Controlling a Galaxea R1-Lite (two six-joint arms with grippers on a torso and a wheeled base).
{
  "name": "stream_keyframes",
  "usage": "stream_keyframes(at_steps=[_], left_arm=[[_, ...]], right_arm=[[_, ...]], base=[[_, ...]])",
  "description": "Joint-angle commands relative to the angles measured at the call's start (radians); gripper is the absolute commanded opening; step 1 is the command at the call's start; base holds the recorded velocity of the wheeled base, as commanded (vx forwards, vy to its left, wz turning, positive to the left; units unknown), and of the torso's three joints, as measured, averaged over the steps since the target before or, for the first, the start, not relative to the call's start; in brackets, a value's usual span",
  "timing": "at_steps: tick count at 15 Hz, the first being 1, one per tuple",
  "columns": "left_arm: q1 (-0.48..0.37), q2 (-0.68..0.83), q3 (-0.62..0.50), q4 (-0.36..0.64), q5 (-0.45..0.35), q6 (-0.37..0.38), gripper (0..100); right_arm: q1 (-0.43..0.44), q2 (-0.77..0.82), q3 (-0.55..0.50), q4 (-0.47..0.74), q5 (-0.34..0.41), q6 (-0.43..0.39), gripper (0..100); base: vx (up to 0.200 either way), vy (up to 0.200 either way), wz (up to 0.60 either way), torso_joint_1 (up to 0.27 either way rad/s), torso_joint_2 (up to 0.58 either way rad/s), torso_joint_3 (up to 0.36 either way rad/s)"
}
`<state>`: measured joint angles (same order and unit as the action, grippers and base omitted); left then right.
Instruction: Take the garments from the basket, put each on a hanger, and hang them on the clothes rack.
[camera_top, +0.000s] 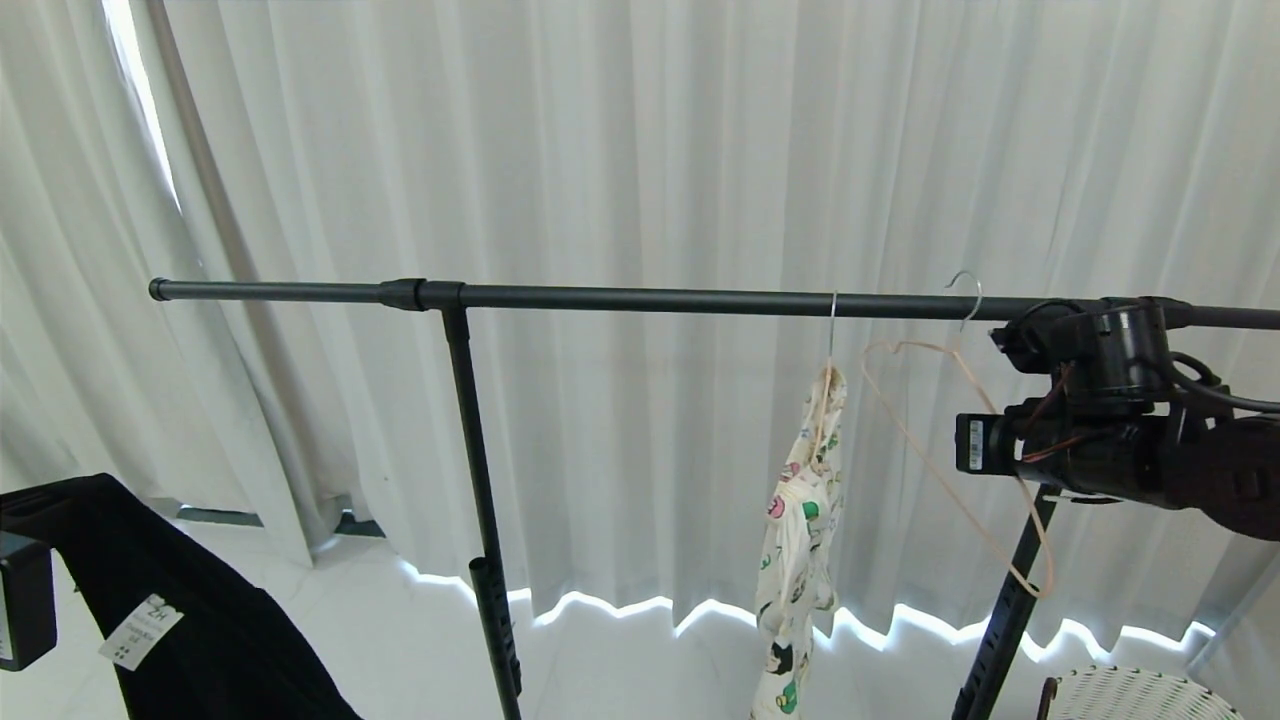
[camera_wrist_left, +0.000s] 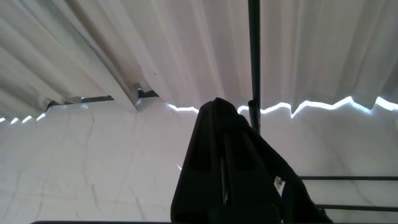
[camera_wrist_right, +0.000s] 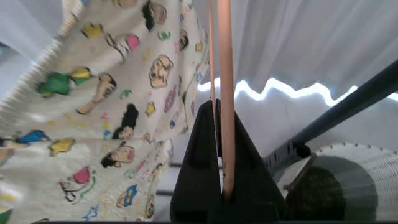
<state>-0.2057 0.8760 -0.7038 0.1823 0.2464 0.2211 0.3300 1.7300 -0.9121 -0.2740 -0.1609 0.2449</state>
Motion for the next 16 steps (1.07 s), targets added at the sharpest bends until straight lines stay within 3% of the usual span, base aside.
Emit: stream_keyframes(at_steps=[1, 6, 12, 16], left_arm=[[0.0, -0.002, 0.0, 0.0, 0.001, 0.0, 0], [0.0, 0.0, 0.0, -0.001, 0.001, 0.0, 0], [-0.001, 0.0, 0.001, -0.004, -0.002, 0.0, 0], [-0.058, 0.001, 0.003, -0.004, -0.002, 0.0, 0]], right_arm=[[0.003, -0.061, 0.048, -0.036, 0.0, -0.003, 0], [0.015, -0.227, 0.234, -0.094, 0.0, -0.038, 0], [0.015, -0.354, 0.325, -0.086, 0.001, -0.105, 0], [0.04, -0.414, 0.325, -0.036, 0.007, -0.133, 0]], base=[[0.0, 0.0, 0.0, 0.0, 0.0, 0.0], [0.0, 0.0, 0.0, 0.0, 0.0, 0.0], [-0.2, 0.0, 0.0, 0.002, 0.0, 0.0], [-0.2, 0.0, 0.0, 0.005, 0.0, 0.005]])
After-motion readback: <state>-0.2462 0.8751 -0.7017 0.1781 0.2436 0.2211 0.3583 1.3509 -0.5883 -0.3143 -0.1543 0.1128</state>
